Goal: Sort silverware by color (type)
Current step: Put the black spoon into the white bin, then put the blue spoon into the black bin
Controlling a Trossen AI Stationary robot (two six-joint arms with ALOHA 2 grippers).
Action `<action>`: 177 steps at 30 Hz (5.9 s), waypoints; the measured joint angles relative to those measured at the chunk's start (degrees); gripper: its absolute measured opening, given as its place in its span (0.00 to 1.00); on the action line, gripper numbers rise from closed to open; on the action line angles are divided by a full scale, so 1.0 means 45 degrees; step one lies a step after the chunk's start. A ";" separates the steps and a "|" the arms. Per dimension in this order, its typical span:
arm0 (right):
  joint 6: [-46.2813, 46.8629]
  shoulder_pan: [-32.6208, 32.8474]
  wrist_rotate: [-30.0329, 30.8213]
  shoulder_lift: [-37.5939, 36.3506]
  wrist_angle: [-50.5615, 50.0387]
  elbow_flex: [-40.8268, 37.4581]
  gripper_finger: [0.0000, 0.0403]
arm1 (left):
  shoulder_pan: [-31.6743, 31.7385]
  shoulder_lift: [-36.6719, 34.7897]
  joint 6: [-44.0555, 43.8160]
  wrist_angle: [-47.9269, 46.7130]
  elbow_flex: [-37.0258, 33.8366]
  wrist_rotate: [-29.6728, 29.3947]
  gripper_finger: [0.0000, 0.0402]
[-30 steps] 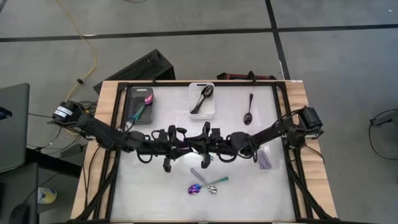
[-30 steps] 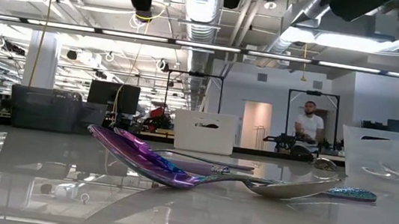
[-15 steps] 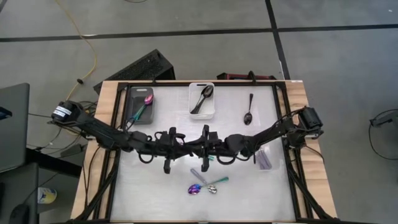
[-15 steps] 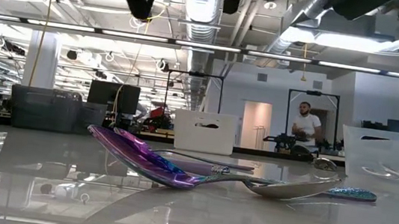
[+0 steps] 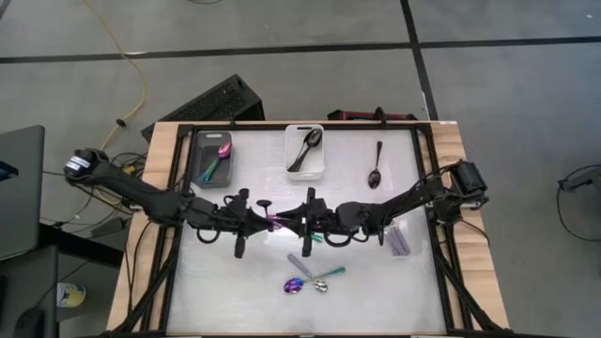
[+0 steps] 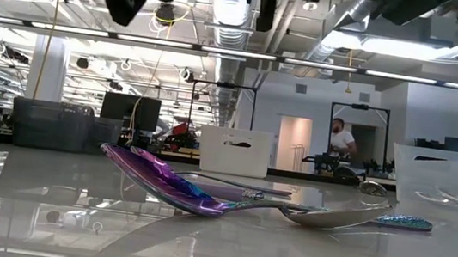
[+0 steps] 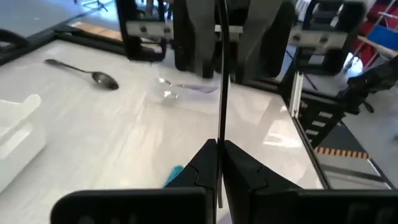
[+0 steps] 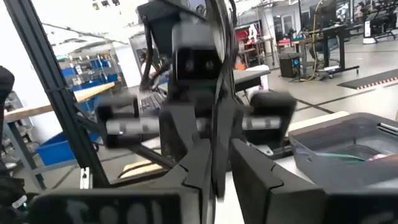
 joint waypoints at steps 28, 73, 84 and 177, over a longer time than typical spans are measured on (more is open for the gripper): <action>0.0274 -0.0800 -0.1666 0.0000 -0.2180 0.0648 0.63 | -0.0116 0.1001 -0.0559 -0.0112 0.0002 -0.0250 0.00; 0.2373 -0.2848 -0.1524 0.0124 -0.2508 -0.0267 0.04 | 0.0550 -0.1613 -0.1339 -0.4287 0.0005 -0.1751 0.30; 0.8839 -0.6868 -0.0233 0.0000 0.0321 -0.2595 0.04 | -0.0028 -0.5403 -0.2899 -0.6529 -0.0959 -0.2754 0.38; 0.3031 0.3191 0.0796 -0.1916 -0.8931 -0.1951 0.43 | -0.1186 0.5536 -0.0321 -0.2063 0.1190 0.2015 0.38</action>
